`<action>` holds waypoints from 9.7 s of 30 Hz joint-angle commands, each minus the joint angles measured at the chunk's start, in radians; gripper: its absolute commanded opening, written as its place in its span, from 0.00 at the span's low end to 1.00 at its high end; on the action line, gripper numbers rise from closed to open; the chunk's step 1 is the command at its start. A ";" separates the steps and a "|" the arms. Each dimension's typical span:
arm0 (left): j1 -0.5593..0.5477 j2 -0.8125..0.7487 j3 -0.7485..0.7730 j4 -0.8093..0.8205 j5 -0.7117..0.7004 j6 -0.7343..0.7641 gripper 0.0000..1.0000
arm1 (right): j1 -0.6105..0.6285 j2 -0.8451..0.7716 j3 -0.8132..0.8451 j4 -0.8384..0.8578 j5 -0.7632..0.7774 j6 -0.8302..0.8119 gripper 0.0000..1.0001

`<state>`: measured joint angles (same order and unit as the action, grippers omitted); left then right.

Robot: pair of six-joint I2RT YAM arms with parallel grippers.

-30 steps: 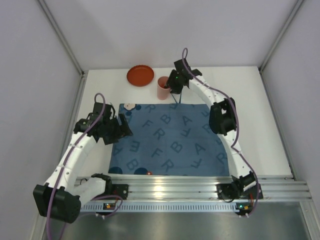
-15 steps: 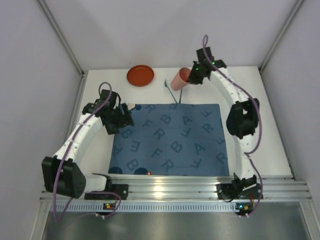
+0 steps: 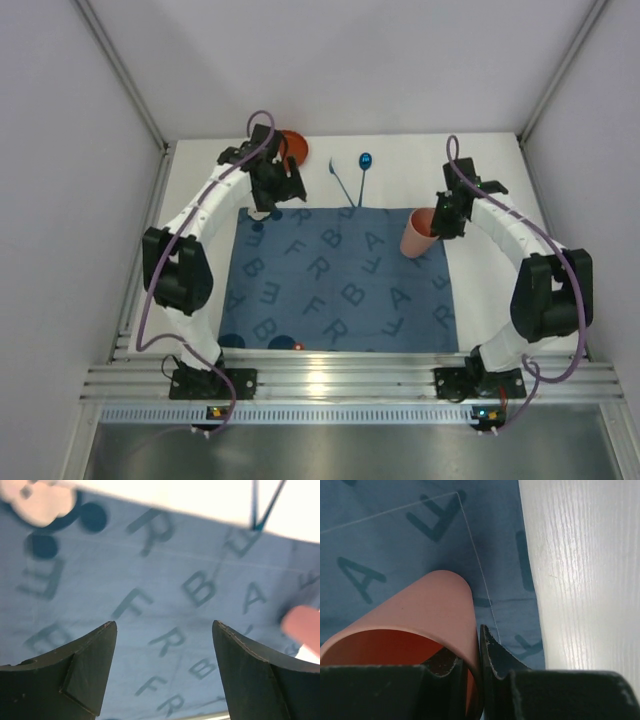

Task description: Set the dinner table for one person

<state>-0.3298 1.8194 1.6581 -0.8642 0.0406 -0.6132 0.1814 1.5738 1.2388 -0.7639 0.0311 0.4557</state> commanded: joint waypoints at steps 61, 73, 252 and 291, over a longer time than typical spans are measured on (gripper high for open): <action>-0.147 0.911 0.849 -0.099 -0.467 0.151 0.26 | 0.035 -0.336 -0.082 -0.118 0.020 -0.017 0.73; -0.114 0.770 0.677 0.108 -0.493 0.194 0.00 | 0.017 -0.380 -0.105 -0.132 0.035 -0.058 0.73; 0.162 0.007 -0.152 0.367 0.053 0.000 0.80 | 0.478 -0.179 0.130 -0.322 0.151 -0.023 0.61; 0.380 0.848 0.694 0.514 0.077 -0.266 0.00 | 0.167 0.017 0.336 -0.333 0.132 -0.114 0.65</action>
<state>0.0467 2.6431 2.3203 -0.3691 0.0887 -0.8555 0.3729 1.5871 1.5272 -1.0939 0.1493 0.3634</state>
